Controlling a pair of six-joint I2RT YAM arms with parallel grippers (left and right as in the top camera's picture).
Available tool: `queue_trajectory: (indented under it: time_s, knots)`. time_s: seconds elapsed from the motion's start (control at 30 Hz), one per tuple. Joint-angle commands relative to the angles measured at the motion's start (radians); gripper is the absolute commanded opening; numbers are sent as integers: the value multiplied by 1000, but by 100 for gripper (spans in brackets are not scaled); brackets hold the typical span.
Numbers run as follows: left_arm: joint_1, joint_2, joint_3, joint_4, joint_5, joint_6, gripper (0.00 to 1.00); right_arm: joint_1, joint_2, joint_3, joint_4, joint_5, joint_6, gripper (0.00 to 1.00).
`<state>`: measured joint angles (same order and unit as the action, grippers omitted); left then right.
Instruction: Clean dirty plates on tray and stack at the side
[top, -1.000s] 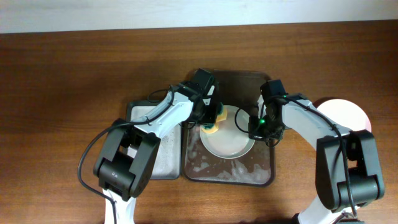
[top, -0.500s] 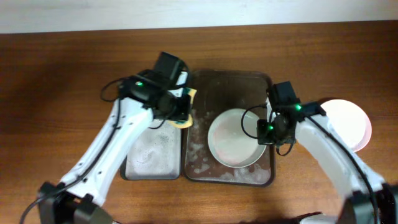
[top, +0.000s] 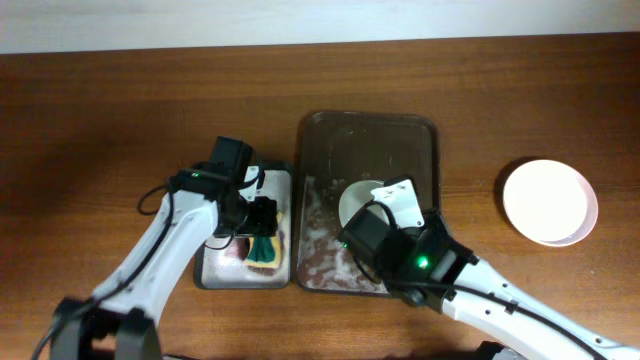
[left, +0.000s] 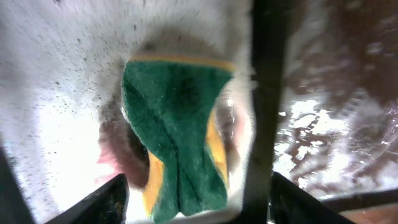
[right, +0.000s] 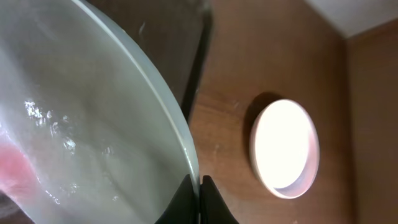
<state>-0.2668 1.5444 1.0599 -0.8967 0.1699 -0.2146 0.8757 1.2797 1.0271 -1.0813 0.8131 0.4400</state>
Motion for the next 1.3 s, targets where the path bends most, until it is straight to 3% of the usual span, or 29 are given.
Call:
queue_trajectory:
  time_s: [0.0,0.17,0.4,1.27]
  knots:
    - [3,-204,0,-24,18,8,100,82,-15,5,-22,167,61,4]
    - [3,-388,0,-68,-18,8,100,198,-15,42,-103,373,97,4]
    - [3,-400,0,-52,-36,7,100,250,-15,136,-142,525,89,4]
    - [3,-400,0,-52,-36,7,100,250,-15,164,-154,515,89,4]
